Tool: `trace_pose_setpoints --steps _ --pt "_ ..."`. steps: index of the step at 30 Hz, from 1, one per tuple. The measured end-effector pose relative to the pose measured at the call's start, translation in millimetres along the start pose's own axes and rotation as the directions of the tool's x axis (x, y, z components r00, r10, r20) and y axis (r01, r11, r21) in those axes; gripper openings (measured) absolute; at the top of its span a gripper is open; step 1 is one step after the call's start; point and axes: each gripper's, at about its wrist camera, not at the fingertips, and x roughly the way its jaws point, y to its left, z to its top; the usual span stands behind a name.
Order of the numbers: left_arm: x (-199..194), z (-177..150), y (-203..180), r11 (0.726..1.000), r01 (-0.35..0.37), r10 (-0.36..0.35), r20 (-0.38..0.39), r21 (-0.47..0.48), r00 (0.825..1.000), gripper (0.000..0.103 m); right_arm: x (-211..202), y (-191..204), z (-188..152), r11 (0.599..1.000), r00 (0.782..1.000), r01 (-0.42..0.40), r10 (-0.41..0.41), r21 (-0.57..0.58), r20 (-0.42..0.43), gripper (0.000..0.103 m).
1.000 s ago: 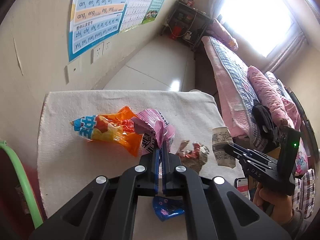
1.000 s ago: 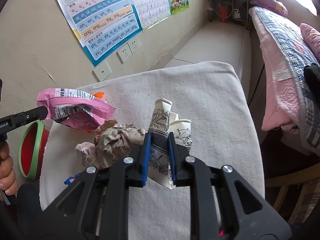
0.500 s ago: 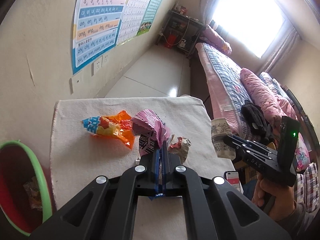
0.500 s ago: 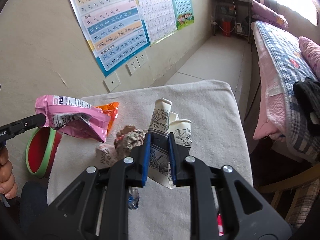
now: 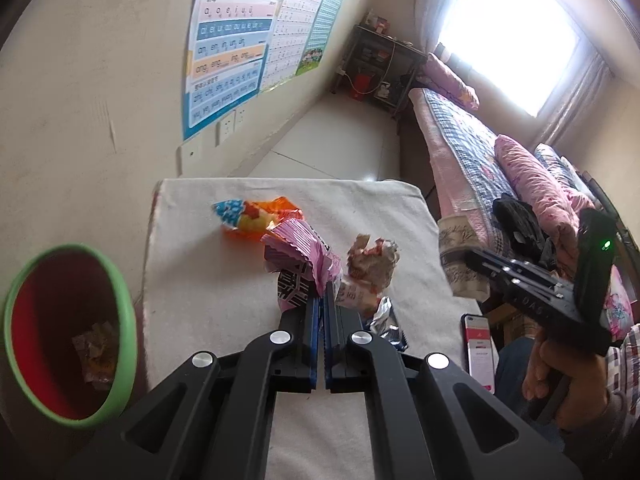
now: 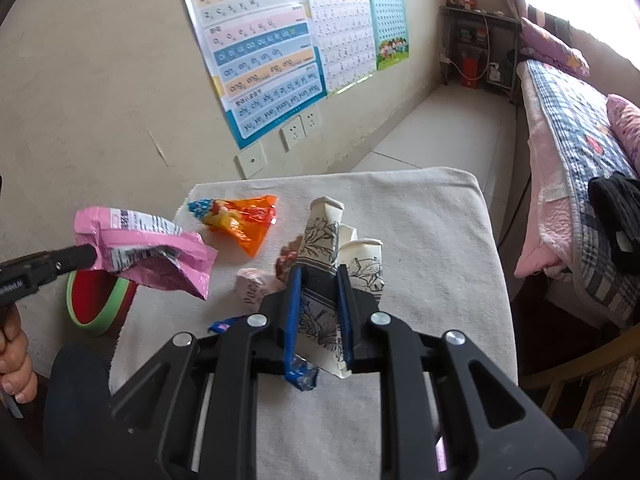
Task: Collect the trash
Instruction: 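Carry the paper cups and pink wrapper over the red bin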
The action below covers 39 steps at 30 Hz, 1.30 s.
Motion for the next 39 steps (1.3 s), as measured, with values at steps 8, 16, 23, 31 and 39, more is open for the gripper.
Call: trace_pose_setpoints --steps 8,16,23,31,39 --pt "-18 -9 11 0.999 -0.027 0.028 0.035 -0.022 0.999 0.0 -16 28 8 0.999 0.999 -0.017 0.018 -0.047 0.029 0.018" --pt "-36 -13 30 0.997 -0.055 0.059 0.066 -0.057 0.996 0.0 -12 63 16 0.994 0.998 -0.056 0.06 -0.098 0.036 0.018" --pt "-54 -20 59 0.99 -0.084 0.094 0.085 -0.109 0.992 0.0 1 101 22 0.983 0.993 -0.109 0.114 -0.145 0.024 0.018" --pt "-81 -26 96 0.977 -0.123 0.144 0.116 -0.174 0.983 0.0 14 154 28 0.962 0.983 -0.177 0.182 -0.207 0.003 0.018" --pt "-106 -36 138 0.955 -0.186 0.219 0.129 -0.23 0.967 0.0 27 211 33 0.933 0.968 -0.248 0.25 -0.262 -0.026 0.018"
